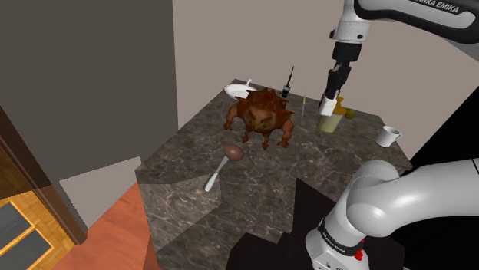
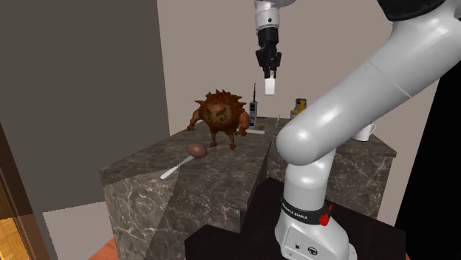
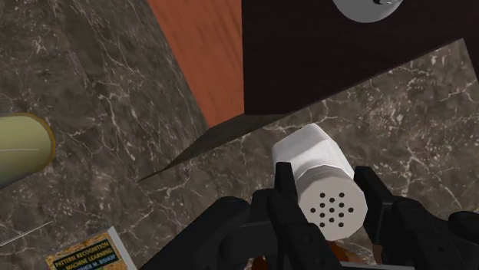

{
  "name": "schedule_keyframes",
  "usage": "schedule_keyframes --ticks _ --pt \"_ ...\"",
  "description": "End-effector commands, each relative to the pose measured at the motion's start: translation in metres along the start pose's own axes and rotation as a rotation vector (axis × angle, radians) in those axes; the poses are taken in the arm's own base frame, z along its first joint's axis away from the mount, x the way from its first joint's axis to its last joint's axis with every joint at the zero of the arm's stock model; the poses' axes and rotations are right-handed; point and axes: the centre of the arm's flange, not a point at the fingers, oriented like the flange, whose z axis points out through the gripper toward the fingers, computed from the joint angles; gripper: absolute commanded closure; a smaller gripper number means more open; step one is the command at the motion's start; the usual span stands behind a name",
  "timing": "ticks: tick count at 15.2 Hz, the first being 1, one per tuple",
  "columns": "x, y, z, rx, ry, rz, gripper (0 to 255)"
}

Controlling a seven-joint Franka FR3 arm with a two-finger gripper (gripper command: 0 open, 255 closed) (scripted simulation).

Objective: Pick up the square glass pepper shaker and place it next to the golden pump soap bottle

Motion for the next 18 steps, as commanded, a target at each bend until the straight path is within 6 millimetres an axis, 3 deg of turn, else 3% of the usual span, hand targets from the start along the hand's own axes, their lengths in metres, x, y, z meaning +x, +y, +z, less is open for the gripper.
schedule_keyframes --ticks 1,18 --pt "0.003 0.026 0.0 -0.001 0.0 -0.001 255" --pt "0.042 0.247 -0.008 -0.001 0.0 -0.001 255"
